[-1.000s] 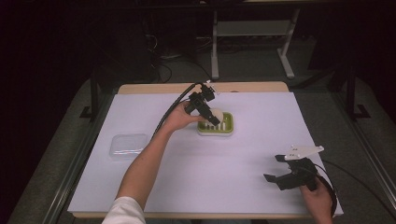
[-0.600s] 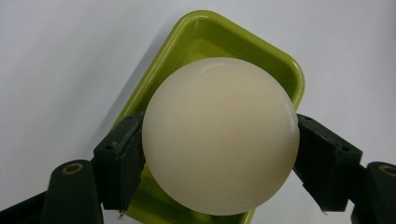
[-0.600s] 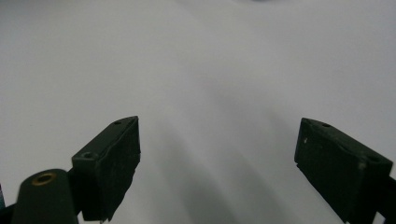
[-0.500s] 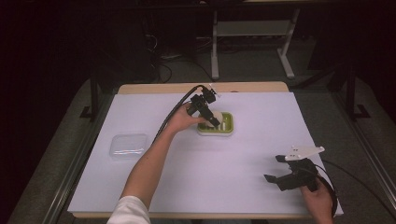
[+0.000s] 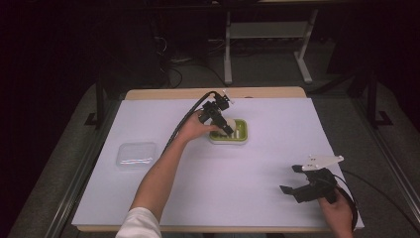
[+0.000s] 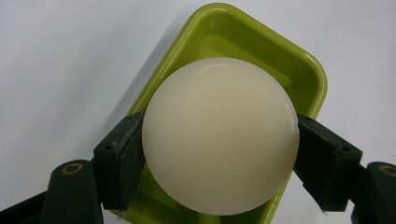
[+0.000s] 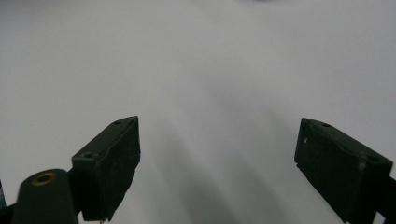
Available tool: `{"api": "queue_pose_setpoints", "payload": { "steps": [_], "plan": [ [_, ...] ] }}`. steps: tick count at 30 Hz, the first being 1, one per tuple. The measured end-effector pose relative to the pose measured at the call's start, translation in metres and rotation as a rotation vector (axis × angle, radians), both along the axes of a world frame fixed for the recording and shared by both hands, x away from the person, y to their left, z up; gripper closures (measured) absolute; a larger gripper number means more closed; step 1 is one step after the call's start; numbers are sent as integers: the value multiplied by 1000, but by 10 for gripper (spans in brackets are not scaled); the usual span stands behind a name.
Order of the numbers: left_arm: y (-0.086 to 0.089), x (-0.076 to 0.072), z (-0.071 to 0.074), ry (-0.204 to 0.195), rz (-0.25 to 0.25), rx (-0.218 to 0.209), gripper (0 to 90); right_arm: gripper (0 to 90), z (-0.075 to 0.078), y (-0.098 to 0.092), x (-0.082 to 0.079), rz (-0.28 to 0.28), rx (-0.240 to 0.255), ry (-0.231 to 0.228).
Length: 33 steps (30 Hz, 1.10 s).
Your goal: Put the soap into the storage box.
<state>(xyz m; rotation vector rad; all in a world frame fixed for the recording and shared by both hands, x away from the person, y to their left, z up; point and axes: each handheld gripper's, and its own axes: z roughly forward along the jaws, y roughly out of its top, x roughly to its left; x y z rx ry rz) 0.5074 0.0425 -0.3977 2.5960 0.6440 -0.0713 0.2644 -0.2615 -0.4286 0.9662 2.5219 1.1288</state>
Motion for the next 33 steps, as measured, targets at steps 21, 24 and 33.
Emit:
{"api": "queue_pose_setpoints", "payload": {
  "steps": [21,24,33],
  "plan": [
    [-5,-1,-4,-12,6,6,242,136,0,1,0,3,-3,-2],
    [-5,-1,-4,-13,4,9,242,136,0,1,0,0,-1,1],
    [-7,-3,-5,-20,-9,32,242,136,0,1,0,1,-1,2]
  ]
}}
